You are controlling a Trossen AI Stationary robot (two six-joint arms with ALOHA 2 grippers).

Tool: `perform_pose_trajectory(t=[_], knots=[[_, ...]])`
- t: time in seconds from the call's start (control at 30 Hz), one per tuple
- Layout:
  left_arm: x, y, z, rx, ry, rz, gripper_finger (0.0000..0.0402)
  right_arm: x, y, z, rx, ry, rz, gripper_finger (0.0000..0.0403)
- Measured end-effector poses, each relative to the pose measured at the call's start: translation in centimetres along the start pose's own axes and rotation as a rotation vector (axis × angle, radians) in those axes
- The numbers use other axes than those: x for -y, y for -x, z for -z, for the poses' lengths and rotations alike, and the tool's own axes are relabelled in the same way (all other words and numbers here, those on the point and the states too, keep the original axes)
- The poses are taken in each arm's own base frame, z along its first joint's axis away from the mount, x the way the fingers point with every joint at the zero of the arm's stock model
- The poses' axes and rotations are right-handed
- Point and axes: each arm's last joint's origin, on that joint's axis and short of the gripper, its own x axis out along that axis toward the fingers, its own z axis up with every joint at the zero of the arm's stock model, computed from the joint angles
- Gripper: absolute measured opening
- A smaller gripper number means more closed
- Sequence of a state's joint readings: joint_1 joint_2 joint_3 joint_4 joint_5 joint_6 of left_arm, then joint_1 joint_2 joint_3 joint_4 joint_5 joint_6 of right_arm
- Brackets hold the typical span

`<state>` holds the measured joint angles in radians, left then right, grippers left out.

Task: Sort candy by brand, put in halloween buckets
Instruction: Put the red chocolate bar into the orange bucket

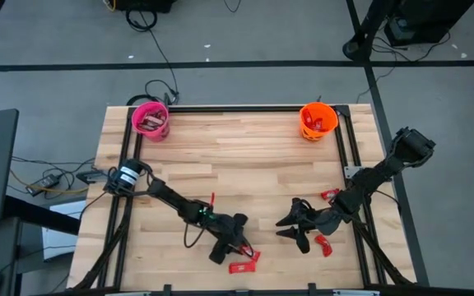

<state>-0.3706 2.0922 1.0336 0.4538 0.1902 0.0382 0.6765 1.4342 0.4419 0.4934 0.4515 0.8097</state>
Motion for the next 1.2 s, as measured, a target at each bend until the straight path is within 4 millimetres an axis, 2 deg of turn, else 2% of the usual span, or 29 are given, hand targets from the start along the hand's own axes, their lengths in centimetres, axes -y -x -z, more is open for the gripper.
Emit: perform_pose_trajectory(t=[0.1,0.4,0.57,0.73,0.83,0.93,1.03,1.2], knots=[[0.0,0.0,0.0,-0.002,0.066,-0.028,0.0139,0.0,0.0,0.0,0.003,-0.002,-0.001,0.0173],[-0.4,0.2,-0.6,0.069,0.113,-0.054,0.0134,0.0,0.0,0.0,0.009,0.044,0.006,0.0173],[-1.9,1.4,-2.8,0.232,0.183,-0.045,0.0134,0.0,-0.5,1.2,-0.038,0.253,-0.002,0.0174],[-3.7,2.0,-3.2,0.300,0.303,-0.023,0.0134,-0.7,-1.0,2.1,0.027,0.544,0.004,0.0174],[-4.8,2.4,-3.2,0.315,0.407,-0.012,0.0133,-1.5,-1.0,2.6,0.071,0.786,0.092,0.0174],[-5.5,2.7,-3.4,0.349,0.534,0.012,0.0133,-2.2,-1.2,2.9,0.087,0.951,0.145,0.0174],[-5.9,3.0,-3.8,0.397,0.567,0.031,0.0133,-2.8,-1.8,3.0,0.088,1.016,0.157,0.0174],[-5.9,3.2,-4.4,0.450,0.552,0.048,0.0132,-2.7,-2.6,3.1,0.101,1.056,0.280,0.0174]])
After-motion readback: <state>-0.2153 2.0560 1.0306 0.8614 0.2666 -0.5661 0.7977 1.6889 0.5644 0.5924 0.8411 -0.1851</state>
